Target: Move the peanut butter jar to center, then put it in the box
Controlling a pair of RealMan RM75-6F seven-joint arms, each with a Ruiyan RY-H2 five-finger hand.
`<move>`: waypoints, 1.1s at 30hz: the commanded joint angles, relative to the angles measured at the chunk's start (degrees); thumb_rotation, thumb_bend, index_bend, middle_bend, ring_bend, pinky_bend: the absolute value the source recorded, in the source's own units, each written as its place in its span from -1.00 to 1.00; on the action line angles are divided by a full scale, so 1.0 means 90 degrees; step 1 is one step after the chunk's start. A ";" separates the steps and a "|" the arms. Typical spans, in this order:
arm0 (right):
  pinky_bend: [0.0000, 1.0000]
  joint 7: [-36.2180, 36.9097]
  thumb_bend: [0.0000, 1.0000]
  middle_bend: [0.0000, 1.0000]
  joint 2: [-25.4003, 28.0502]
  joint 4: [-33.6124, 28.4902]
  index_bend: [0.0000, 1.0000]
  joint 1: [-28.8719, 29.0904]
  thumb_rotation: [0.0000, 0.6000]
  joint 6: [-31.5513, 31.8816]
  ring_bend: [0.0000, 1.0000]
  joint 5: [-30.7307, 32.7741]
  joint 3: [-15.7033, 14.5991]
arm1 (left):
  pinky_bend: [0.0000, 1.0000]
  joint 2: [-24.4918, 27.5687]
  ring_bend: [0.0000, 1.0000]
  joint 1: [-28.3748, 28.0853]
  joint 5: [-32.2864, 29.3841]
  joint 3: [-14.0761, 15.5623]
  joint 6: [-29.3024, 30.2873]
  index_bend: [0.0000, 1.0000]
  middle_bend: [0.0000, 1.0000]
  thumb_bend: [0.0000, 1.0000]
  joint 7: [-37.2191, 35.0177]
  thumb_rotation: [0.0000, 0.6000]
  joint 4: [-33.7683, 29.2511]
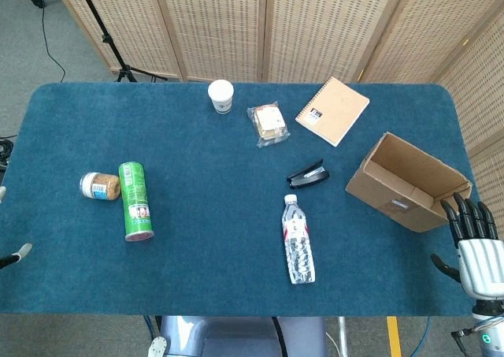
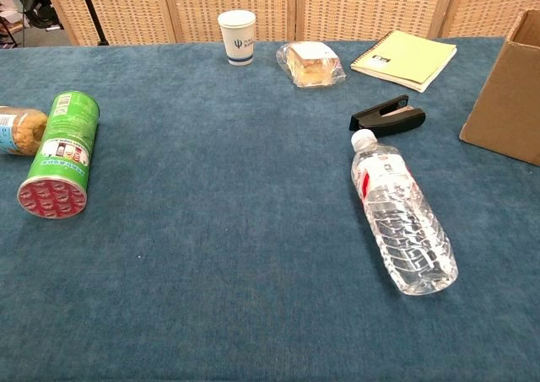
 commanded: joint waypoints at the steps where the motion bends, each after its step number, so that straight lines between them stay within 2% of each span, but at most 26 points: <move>1: -1.00 -0.0027 -1.00 -1.00 0.0041 -0.0076 -1.00 -0.0030 1.00 -0.0011 -1.00 -0.0003 -0.0033 | -1.00 0.0005 -1.00 0.0029 0.0018 -0.0045 -0.0050 -1.00 -1.00 -1.00 -0.0038 1.00 0.0035; 8: -1.00 0.0102 -1.00 -1.00 0.0104 -0.0154 -1.00 -0.0020 1.00 -0.0106 -1.00 0.0041 -0.0042 | -1.00 0.0030 -1.00 -0.0117 -0.0033 -0.0192 -0.0491 -1.00 -1.00 -1.00 0.0014 1.00 0.0109; 10: -1.00 0.0140 -1.00 -1.00 0.0117 -0.0171 -1.00 -0.0013 1.00 -0.0134 -1.00 0.0036 -0.0051 | -1.00 0.0004 -1.00 -0.0394 -0.0111 -0.0286 -0.0984 -1.00 -1.00 -1.00 0.0086 1.00 0.0277; 12: -1.00 0.0171 -1.00 -1.00 0.0132 -0.0190 -1.00 -0.0004 1.00 -0.0188 -1.00 0.0045 -0.0068 | -1.00 -0.0050 -1.00 -0.0807 -0.0198 -0.0402 -0.1725 -1.00 -1.00 -1.00 -0.0005 1.00 0.0528; 13: -1.00 0.0171 -1.00 -1.00 0.0139 -0.0198 -1.00 0.0002 1.00 -0.0233 -1.00 0.0059 -0.0081 | -1.00 -0.0154 -1.00 -0.1136 -0.0242 -0.0475 -0.2294 -1.00 -1.00 -1.00 -0.0122 1.00 0.0797; 15: -1.00 0.0160 -1.00 -1.00 0.0155 -0.0227 -1.00 0.0008 1.00 -0.0281 -1.00 0.0084 -0.0090 | -1.00 -0.0304 -1.00 -0.1440 -0.0306 -0.0525 -0.2861 -1.00 -1.00 -1.00 -0.0240 1.00 0.1100; 20: -1.00 0.0141 -1.00 -1.00 0.0172 -0.0265 -1.00 0.0027 1.00 -0.0384 -1.00 0.0141 -0.0099 | -1.00 -0.0815 -1.00 -0.2083 -0.0445 -0.0698 -0.3821 -1.00 -1.00 -1.00 -0.0333 1.00 0.1737; 30: -1.00 0.0281 -1.00 -1.00 0.0222 -0.0278 -1.00 0.0041 1.00 -0.0478 -1.00 0.0244 -0.0077 | -0.98 -0.1491 -1.00 -0.2579 -0.0871 -0.0935 -0.4451 -1.00 -1.00 -1.00 -0.0105 1.00 0.2394; 32: -1.00 0.0303 -1.00 -1.00 0.0231 -0.0282 -1.00 0.0042 1.00 -0.0496 -1.00 0.0259 -0.0078 | -0.87 -0.1591 -0.99 -0.2622 -0.0929 -0.0963 -0.4503 -0.99 -0.98 -1.00 -0.0095 1.00 0.2501; 33: -1.00 0.0316 -1.00 -1.00 0.0239 -0.0284 -1.00 0.0043 1.00 -0.0508 -1.00 0.0268 -0.0079 | -0.75 -0.1640 -0.91 -0.2643 -0.0957 -0.0981 -0.4536 -0.90 -0.89 -1.00 -0.0123 1.00 0.2556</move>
